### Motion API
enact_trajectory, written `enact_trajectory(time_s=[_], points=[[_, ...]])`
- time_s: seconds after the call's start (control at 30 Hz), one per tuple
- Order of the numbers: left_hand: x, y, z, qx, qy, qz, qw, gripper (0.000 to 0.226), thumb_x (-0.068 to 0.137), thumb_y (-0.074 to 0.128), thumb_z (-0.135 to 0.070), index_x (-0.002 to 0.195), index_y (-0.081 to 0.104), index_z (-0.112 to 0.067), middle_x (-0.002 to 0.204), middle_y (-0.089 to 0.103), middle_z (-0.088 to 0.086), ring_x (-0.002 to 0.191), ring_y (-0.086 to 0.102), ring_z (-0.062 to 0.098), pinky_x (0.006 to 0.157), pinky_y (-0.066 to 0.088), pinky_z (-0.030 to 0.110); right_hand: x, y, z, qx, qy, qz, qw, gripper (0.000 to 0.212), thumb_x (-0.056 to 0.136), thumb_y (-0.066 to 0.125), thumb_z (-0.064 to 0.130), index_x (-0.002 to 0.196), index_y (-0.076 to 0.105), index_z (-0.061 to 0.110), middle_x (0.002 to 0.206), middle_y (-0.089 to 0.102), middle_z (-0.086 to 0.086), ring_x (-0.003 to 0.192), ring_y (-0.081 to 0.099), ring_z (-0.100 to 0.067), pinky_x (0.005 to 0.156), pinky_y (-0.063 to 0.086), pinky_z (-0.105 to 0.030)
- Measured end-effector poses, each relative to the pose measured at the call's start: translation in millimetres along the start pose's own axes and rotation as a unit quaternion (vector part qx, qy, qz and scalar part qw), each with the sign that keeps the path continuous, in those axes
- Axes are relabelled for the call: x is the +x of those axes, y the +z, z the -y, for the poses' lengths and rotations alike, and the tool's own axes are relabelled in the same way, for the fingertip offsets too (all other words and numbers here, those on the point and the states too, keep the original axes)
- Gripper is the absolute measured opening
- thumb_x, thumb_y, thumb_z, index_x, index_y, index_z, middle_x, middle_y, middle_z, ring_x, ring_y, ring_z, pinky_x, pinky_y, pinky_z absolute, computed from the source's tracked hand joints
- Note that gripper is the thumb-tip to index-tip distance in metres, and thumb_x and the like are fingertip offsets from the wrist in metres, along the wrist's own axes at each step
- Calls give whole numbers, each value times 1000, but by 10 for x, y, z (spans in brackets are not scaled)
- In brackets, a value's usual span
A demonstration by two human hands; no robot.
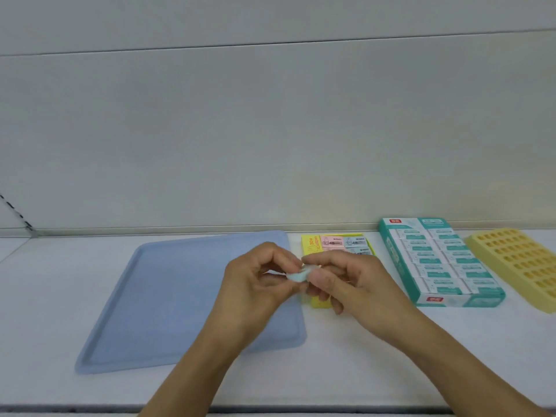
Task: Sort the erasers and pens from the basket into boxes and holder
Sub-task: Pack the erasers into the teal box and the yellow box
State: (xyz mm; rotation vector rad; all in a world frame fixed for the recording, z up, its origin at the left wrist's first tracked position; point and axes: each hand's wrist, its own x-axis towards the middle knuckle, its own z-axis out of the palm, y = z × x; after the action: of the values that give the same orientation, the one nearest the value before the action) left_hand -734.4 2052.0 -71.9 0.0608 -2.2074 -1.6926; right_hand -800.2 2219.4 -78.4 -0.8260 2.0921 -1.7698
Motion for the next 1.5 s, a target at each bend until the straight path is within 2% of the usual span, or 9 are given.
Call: enact_trajectory(time_s=[0.13,0.37,0.57,0.7,0.8,0.9,1.13,1.27,1.5], points=[[43,105,-42,13,91,-23,996,28,73,77,9,71,68,-17,89,67,-3,84,68,12,71,53,18,-23,-124,147,126,24,-8,992,23,78,72,2,99,67,7,78,69,-13,55,53,-21,50,47,-27],[32,236,-152,-130,-45,-4,990,25,92,55,6,100,68,-14,80,72,6,71,71,29,69,59,29,-61,-224,166,105,6,-71,992,27,77,71,-11,96,64,6,74,67,-5,64,57,-24,52,50,-27],[116,399,-283,-154,-63,13,986,13,84,70,-1,92,73,-11,85,74,12,74,70,24,67,57,26,-50,-296,220,155,-4,-108,982,35,78,68,-8,107,68,13,86,71,-7,72,65,-15,61,54,-22],[291,562,-385,-140,-48,-5,989,13,81,75,-4,92,72,-9,85,74,9,82,71,26,74,59,32,63,-409,273,249,31,-160,955,25,69,71,14,94,71,9,79,72,-7,68,62,-17,57,49,-22],[370,580,-373,-65,-39,25,997,16,83,74,-12,98,72,-17,90,73,0,84,67,14,75,55,19,106,-603,312,156,23,-161,974,15,76,71,12,91,70,11,78,72,-3,71,64,-13,63,50,-22],[355,496,-173,141,-5,58,988,23,91,64,-24,114,67,-29,104,67,-18,95,58,-4,82,42,8,113,-801,307,-30,17,-114,993,11,87,66,2,90,71,12,80,74,1,71,65,-6,66,48,-15],[160,421,114,306,19,158,939,45,92,62,-36,136,50,-36,136,52,-15,127,43,3,109,33,27,138,-747,117,-327,43,71,941,20,90,64,14,89,75,31,76,67,13,64,55,5,60,41,-12],[165,436,154,348,56,161,922,48,92,60,-39,139,47,-36,138,51,-16,128,40,3,109,33,30,156,-733,74,-380,67,121,915,18,92,63,23,98,74,36,82,61,18,71,54,2,64,42,-15],[186,463,196,354,77,168,917,47,92,60,-38,137,49,-33,130,52,-14,119,45,6,102,37,29,149,-787,67,-362,70,98,924,11,89,65,15,89,72,24,72,61,15,62,54,10,58,40,-8]])
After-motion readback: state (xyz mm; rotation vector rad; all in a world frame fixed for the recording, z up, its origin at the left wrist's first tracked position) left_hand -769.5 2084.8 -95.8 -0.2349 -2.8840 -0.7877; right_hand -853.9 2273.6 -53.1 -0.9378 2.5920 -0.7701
